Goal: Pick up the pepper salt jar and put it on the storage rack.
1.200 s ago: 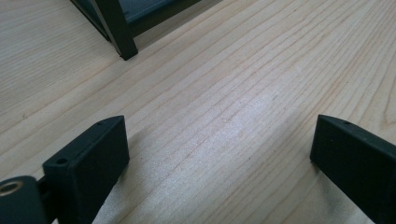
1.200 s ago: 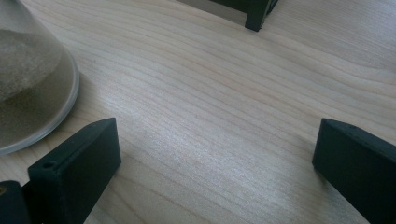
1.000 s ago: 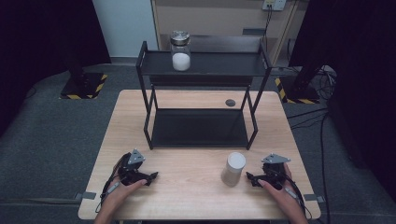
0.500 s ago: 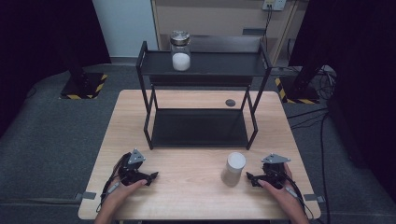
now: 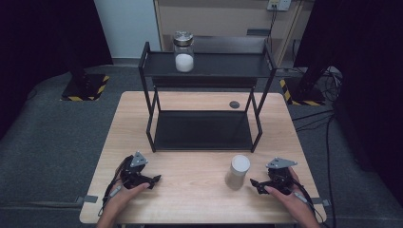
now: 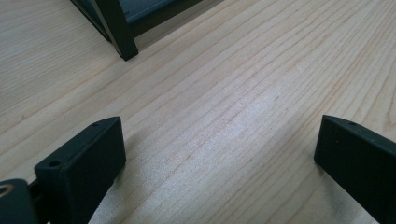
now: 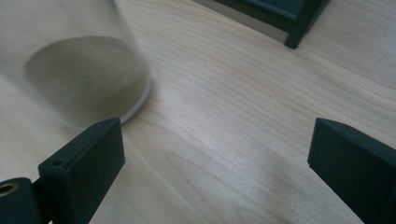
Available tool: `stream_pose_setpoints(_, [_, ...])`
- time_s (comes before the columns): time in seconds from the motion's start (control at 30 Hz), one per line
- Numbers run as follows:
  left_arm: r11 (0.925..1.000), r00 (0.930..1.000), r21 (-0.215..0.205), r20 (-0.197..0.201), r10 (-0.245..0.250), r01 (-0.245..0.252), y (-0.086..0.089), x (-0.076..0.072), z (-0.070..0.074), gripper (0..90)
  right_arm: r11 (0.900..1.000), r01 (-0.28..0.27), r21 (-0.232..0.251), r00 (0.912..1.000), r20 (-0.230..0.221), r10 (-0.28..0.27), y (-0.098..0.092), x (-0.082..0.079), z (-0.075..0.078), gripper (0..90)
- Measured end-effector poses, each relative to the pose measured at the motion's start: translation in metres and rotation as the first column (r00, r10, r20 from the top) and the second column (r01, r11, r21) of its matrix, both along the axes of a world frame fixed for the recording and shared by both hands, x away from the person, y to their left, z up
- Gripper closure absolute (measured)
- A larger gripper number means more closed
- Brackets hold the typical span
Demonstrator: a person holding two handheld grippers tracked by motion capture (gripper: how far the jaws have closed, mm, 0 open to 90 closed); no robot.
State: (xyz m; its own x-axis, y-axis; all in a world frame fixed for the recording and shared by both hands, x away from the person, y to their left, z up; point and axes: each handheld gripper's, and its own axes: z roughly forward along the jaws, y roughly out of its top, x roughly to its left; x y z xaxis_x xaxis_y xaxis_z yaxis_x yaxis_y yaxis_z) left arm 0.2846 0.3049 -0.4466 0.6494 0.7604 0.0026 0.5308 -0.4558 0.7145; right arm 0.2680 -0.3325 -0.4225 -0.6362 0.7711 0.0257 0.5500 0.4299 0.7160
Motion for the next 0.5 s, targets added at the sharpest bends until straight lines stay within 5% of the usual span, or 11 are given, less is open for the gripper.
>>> stream_pose_setpoints(0.5, [1.0000, 1.0000, 0.000, 0.000, 0.000, 0.000, 0.000, 0.000, 0.000, 0.8, 0.994, -0.110, 0.015, 0.9939, 0.013, 0.110, 0.008, -0.014, 0.007, 4.6])
